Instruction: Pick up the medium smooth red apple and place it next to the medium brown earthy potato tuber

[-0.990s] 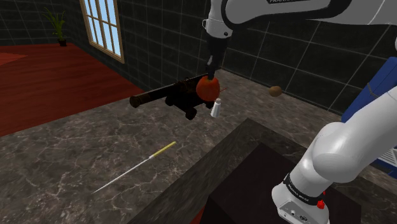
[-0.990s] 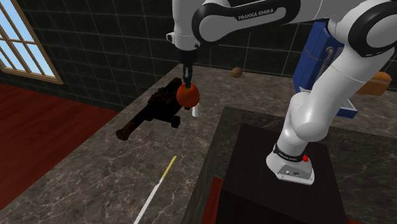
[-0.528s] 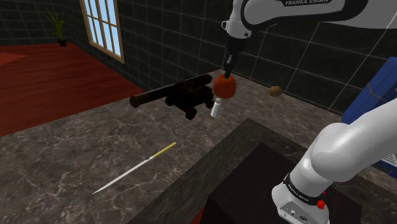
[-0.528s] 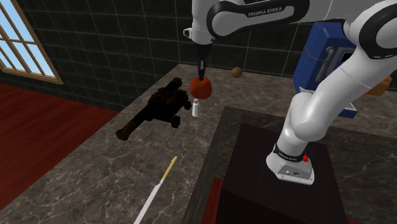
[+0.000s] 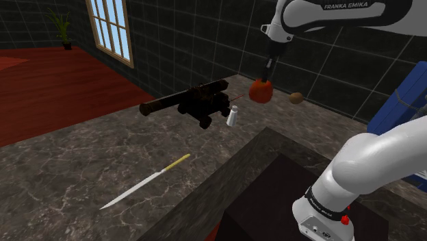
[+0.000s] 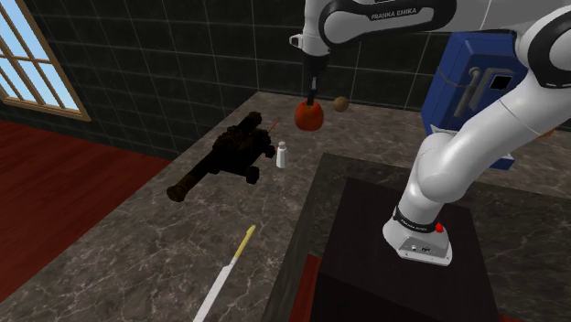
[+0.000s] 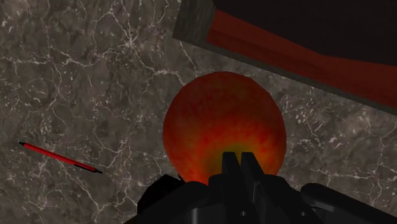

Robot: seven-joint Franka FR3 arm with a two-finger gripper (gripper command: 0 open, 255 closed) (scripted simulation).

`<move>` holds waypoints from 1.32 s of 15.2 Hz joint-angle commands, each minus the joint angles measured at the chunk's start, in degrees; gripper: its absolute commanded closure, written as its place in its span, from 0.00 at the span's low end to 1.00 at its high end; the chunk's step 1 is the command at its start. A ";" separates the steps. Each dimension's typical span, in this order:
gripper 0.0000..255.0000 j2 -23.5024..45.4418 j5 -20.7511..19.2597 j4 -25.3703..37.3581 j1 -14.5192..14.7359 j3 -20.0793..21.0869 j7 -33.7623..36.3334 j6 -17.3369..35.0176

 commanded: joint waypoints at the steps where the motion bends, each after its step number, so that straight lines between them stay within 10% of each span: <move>1: 1.00 -0.71 -0.82 -0.80 -0.98 -2.11 -2.73 0.46; 20: 1.00 4.39 -5.70 6.24 -8.32 -24.31 -30.15 2.97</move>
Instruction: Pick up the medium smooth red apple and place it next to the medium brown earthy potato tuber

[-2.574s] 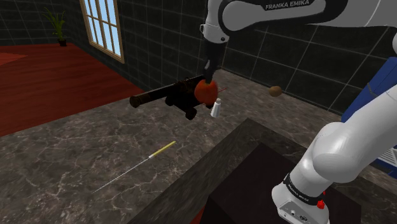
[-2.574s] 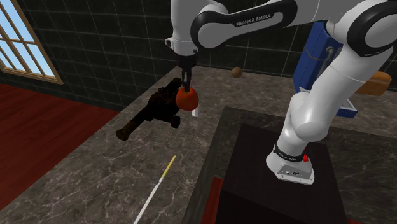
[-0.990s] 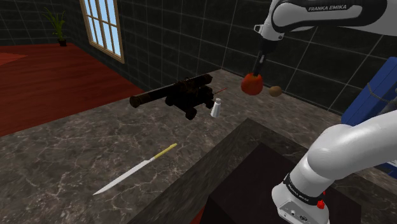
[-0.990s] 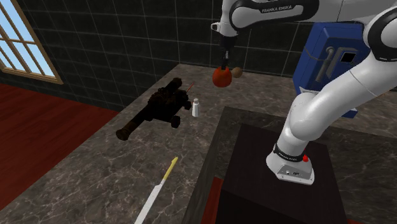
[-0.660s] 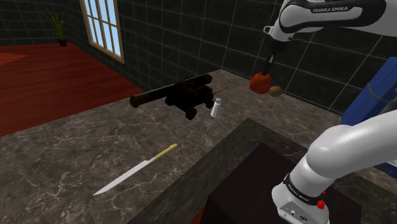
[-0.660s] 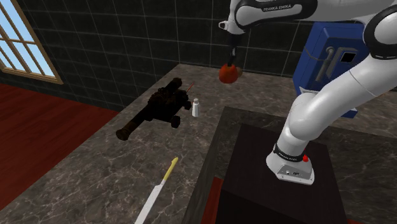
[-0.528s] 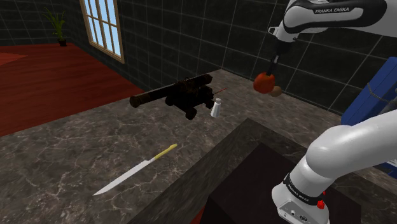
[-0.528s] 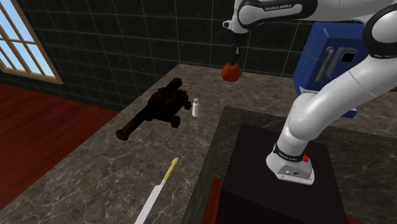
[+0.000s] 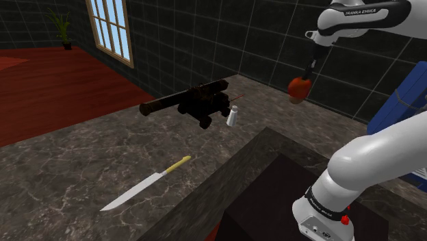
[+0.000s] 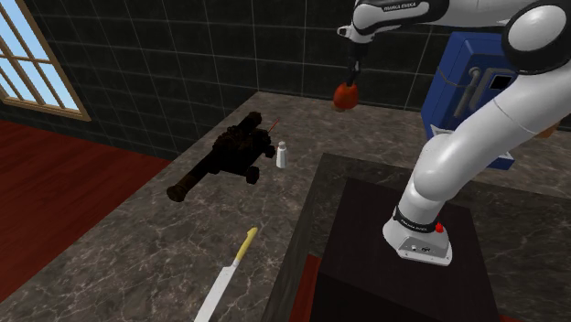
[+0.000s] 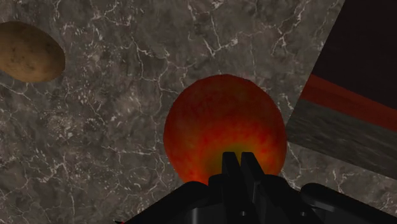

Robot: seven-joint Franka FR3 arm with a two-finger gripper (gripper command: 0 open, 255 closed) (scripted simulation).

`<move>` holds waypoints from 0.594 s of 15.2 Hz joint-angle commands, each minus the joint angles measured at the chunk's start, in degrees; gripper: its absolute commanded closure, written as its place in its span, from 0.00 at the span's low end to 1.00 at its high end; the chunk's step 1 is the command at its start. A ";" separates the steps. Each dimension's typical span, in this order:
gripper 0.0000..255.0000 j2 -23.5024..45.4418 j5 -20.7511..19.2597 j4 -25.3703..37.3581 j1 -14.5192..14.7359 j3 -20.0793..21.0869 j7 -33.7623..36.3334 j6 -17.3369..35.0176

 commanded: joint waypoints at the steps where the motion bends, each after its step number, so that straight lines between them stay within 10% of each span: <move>1: 1.00 1.60 0.24 1.77 -0.31 -2.32 -2.94 0.28; 9: 1.00 12.19 5.44 12.04 -0.89 -13.67 -17.19 1.27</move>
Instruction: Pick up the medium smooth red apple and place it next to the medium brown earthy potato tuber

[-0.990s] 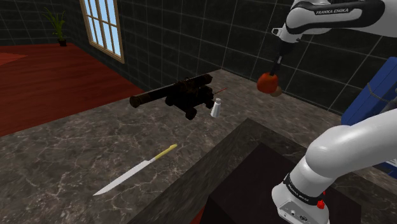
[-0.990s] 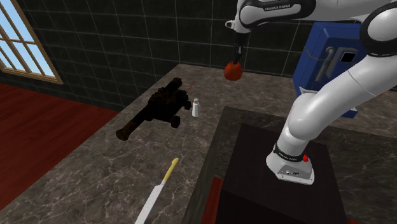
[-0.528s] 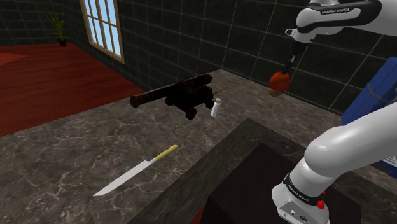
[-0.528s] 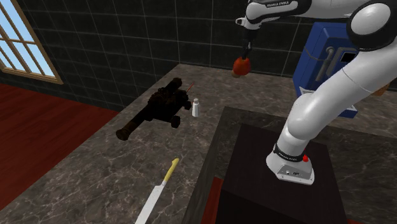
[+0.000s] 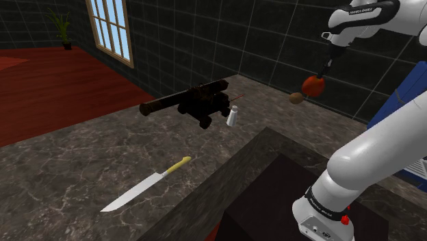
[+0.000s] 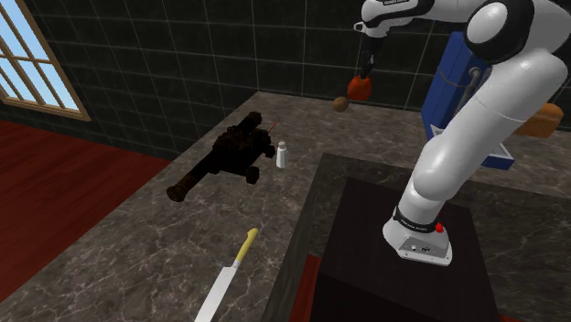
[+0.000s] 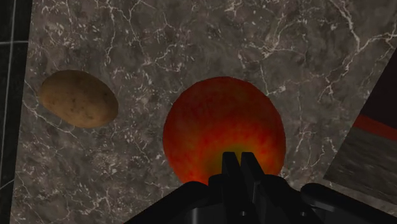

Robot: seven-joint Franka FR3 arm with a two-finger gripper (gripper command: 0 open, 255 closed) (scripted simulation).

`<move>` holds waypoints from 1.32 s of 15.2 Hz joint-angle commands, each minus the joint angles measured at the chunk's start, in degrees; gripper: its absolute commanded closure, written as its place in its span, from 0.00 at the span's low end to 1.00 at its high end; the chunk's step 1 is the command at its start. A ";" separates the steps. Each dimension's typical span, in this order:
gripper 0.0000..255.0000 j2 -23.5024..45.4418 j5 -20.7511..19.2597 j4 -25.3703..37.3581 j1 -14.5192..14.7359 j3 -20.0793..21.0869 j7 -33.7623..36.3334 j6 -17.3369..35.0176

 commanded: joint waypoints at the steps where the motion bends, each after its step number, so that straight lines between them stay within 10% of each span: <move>1: 1.00 3.57 2.37 2.69 -0.06 -3.09 -4.06 0.61; 9: 1.00 24.75 21.10 19.94 -7.27 -12.82 -24.12 -2.88; 20: 1.00 24.71 21.41 11.48 -6.96 -12.03 -24.71 5.56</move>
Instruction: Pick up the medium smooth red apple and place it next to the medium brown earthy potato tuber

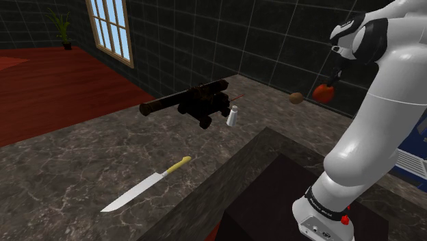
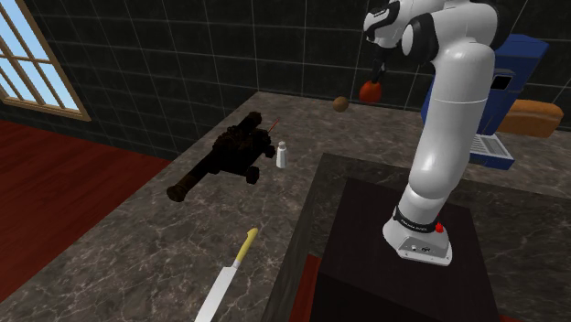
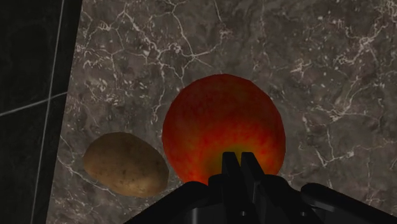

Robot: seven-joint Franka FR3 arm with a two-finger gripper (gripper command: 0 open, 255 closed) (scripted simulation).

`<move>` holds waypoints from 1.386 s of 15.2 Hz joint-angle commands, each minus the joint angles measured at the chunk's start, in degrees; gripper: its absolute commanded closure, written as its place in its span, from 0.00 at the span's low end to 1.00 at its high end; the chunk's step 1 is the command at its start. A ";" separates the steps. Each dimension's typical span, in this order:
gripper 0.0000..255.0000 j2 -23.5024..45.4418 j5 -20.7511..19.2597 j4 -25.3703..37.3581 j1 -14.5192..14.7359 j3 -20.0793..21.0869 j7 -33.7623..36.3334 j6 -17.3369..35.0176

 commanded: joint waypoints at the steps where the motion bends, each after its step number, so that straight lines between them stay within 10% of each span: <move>1: 1.00 0.37 0.41 -1.14 -0.06 0.12 -0.29 1.38; 21: 1.00 5.81 6.82 -11.16 -1.94 2.51 -4.94 14.58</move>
